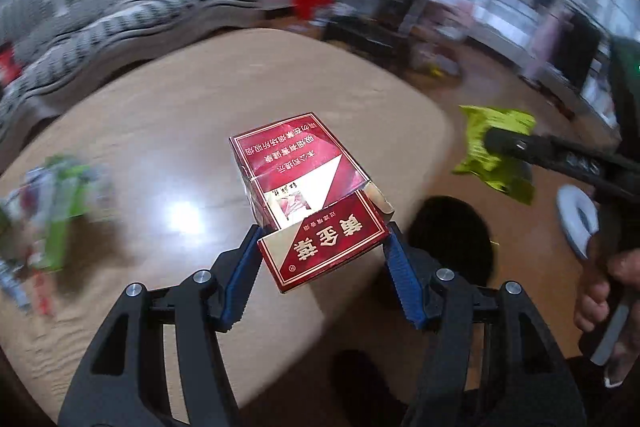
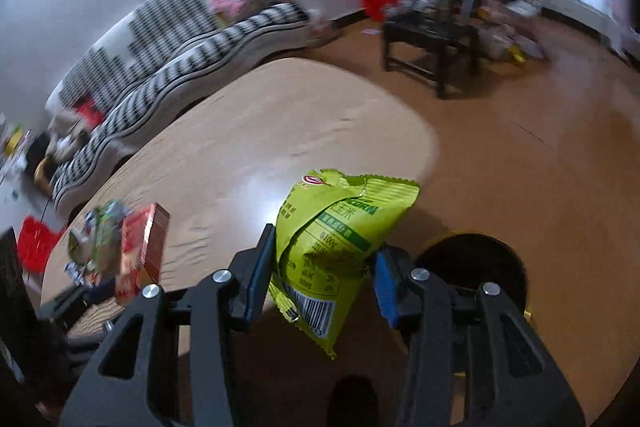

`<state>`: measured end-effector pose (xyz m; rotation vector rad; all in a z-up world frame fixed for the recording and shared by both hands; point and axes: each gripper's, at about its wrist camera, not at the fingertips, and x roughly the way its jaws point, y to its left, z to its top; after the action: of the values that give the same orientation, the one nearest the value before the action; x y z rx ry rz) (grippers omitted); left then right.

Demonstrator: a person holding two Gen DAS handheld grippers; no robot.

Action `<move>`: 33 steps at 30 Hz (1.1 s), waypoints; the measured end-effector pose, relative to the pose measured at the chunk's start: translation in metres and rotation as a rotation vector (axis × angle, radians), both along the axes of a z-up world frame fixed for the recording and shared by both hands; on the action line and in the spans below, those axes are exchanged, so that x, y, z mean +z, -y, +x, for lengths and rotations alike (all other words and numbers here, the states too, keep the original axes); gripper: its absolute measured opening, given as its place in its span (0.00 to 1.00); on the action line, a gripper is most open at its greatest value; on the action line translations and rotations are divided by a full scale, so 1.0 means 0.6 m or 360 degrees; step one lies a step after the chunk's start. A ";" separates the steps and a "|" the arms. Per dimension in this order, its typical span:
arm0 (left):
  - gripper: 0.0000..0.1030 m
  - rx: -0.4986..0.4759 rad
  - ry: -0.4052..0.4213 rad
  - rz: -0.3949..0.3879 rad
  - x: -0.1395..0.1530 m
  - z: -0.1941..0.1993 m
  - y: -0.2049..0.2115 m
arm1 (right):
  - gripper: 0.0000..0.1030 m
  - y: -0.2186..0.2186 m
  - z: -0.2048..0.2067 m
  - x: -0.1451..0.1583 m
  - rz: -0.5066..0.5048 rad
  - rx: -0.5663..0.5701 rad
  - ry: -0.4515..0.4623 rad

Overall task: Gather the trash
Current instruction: 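Carry the cigarette box and snack bag to the bin and open both tools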

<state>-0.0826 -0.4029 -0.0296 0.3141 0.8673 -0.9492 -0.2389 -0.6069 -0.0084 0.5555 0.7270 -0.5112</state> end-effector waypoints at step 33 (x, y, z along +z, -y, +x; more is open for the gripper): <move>0.79 -0.0483 -0.0304 0.0059 -0.138 -0.139 0.278 | 0.74 0.166 -0.187 -0.099 0.0211 -0.0481 -0.0196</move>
<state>-0.1661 -0.5699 -0.1122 0.3988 1.0309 -1.2605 -0.3508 -0.7064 -0.0679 0.7688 0.8023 -0.7871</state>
